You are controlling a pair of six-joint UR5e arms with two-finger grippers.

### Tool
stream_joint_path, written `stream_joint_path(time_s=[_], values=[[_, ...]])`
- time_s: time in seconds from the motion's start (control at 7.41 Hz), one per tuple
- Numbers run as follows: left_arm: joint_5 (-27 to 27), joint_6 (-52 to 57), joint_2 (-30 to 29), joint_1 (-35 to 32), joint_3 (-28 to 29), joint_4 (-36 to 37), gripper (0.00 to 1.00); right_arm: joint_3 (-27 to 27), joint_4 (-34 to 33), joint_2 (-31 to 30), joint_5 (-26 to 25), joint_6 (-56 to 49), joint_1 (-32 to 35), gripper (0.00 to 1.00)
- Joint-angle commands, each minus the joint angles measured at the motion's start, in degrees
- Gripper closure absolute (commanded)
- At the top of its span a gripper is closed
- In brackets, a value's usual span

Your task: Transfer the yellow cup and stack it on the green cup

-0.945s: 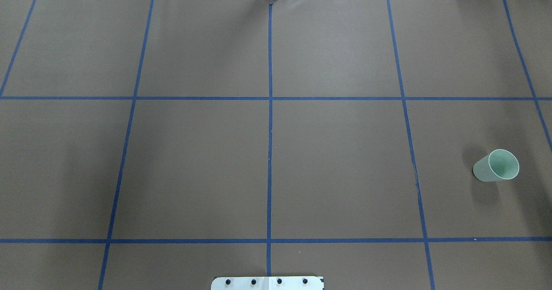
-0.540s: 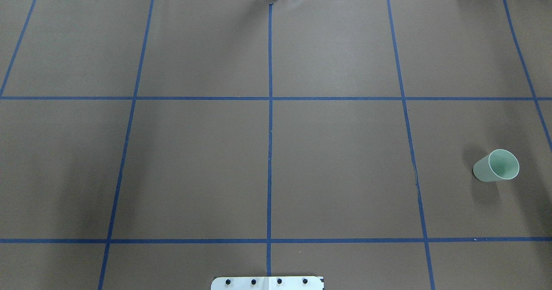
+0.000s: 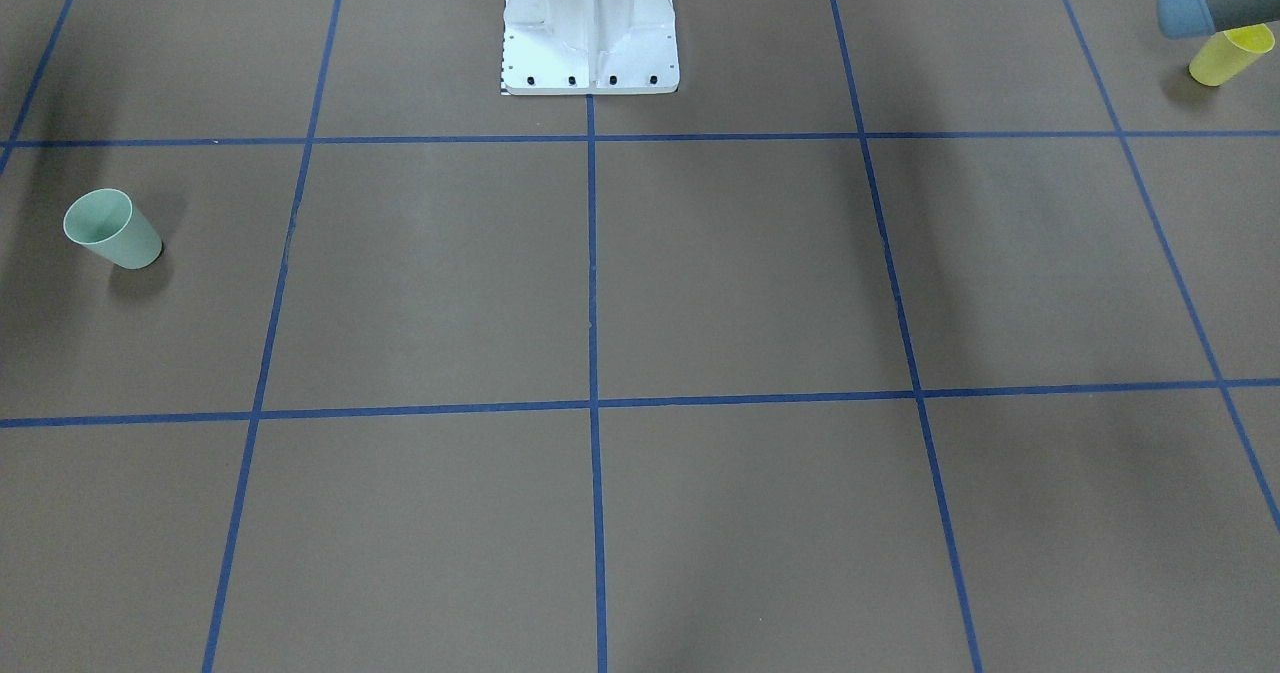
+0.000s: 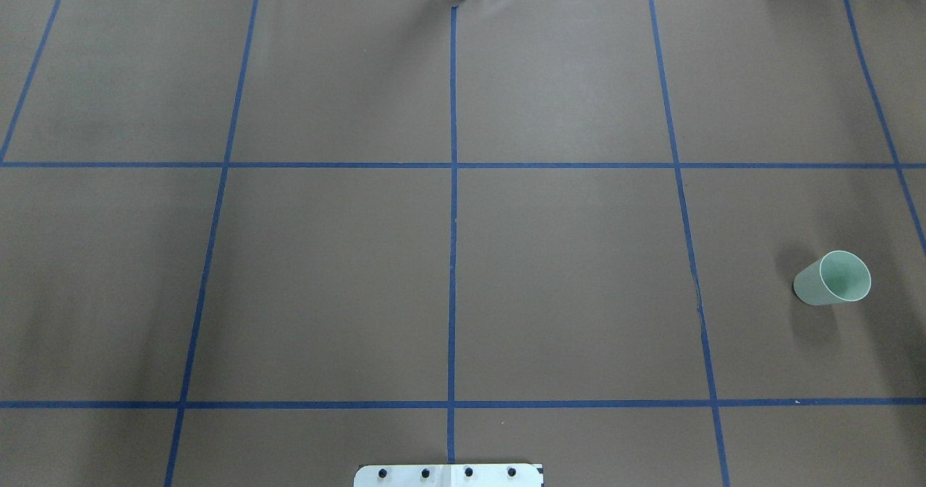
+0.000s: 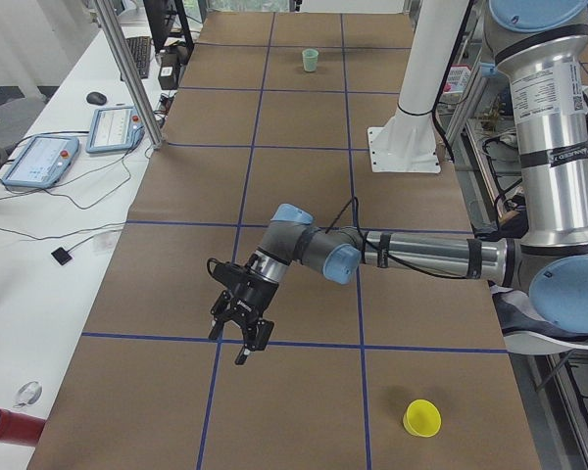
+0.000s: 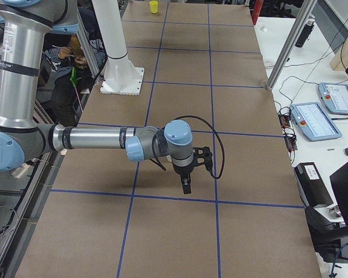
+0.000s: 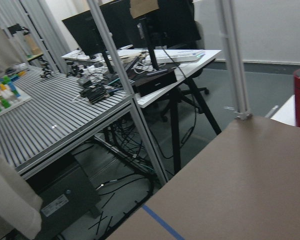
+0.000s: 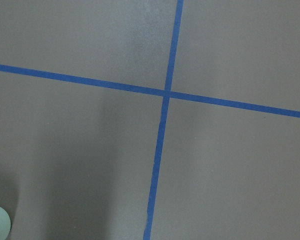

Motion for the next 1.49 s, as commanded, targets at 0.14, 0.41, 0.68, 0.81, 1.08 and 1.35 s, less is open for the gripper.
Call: stream_joint_path(time_s=[0.14,0.41,0.68,0.81,1.08,1.35], values=[[2.31,-15.74,3.15,1.21,0.00,12.20,0.00,0.30,0.09,-0.95,0.03,-0.17,0.00,0.00],[2.48,-26.99,3.24,2.78,0.08,21.87,0.00,0.22,0.09,-0.96,1.87,-0.17,0.00,0.00],[1.61,-41.74,2.54,7.60,0.52,38.18,0.00,0.57,0.09,-0.87,1.97,-0.26,0.00,0.00],[-0.74,-46.51,2.36,8.93,1.40,42.09,0.00,0.66,0.17,-0.87,1.97,-0.35,0.00,0.00],[-6.89,-56.36,-0.51,12.10,9.80,48.70,0.00,-0.22,3.95,-0.96,2.05,0.18,0.00,0.00],[-15.14,-62.97,-6.49,15.78,16.06,55.72,0.00,-0.31,4.13,-0.96,2.05,0.00,0.00,0.00]])
